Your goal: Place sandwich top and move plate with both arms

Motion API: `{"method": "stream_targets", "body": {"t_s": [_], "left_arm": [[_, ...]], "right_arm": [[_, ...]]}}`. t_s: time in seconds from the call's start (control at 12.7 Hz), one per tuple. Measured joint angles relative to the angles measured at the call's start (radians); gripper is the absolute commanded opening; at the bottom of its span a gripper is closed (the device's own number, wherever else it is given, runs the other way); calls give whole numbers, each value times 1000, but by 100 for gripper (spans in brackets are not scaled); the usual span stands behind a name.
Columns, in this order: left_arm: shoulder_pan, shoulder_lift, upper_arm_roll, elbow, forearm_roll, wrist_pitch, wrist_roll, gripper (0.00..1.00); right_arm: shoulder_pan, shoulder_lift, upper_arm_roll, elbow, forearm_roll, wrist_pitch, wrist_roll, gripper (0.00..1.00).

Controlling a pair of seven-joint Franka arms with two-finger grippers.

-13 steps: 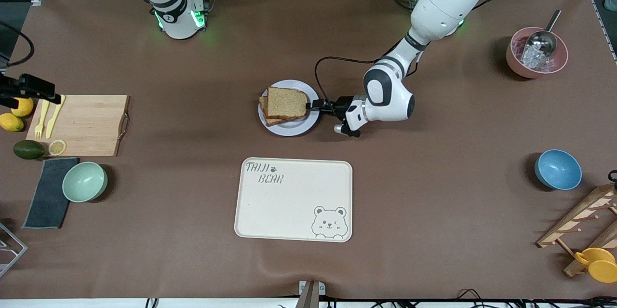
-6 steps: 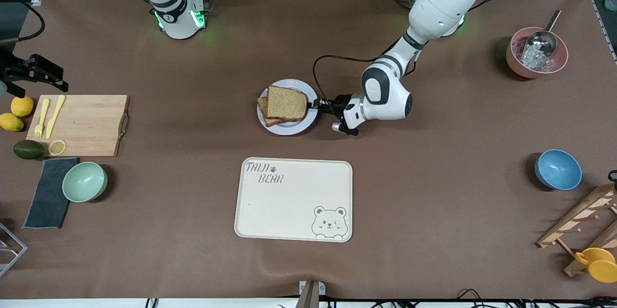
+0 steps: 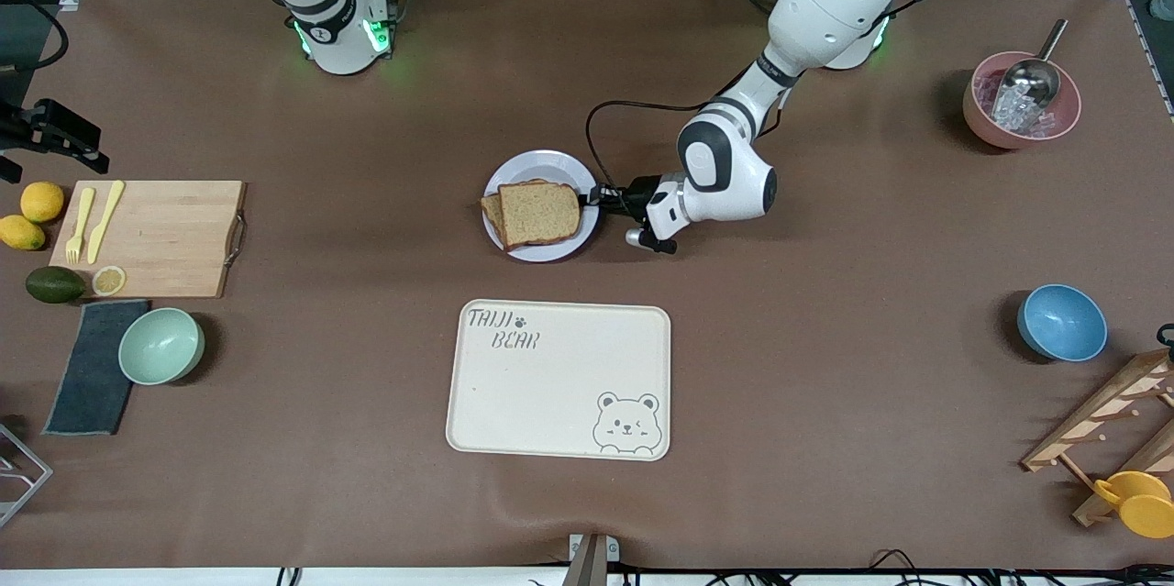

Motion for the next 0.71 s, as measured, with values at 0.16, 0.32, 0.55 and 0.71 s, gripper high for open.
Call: {"method": "stream_targets", "body": {"t_s": [0.16, 0.32, 0.55, 0.71], "left_arm": [[4, -9, 1, 5, -31, 13, 0, 0], [5, -24, 1, 10, -93, 16, 18, 0], [7, -52, 1, 18, -210, 16, 68, 0], [9, -60, 2, 43, -264, 16, 77, 0]], "right_arm": [[0, 0, 4, 2, 0, -6, 42, 100], [0, 0, 7, 2, -1, -7, 55, 100], [-1, 0, 5, 4, -3, -18, 59, 100], [-3, 0, 5, 5, -4, -46, 61, 100]]}}
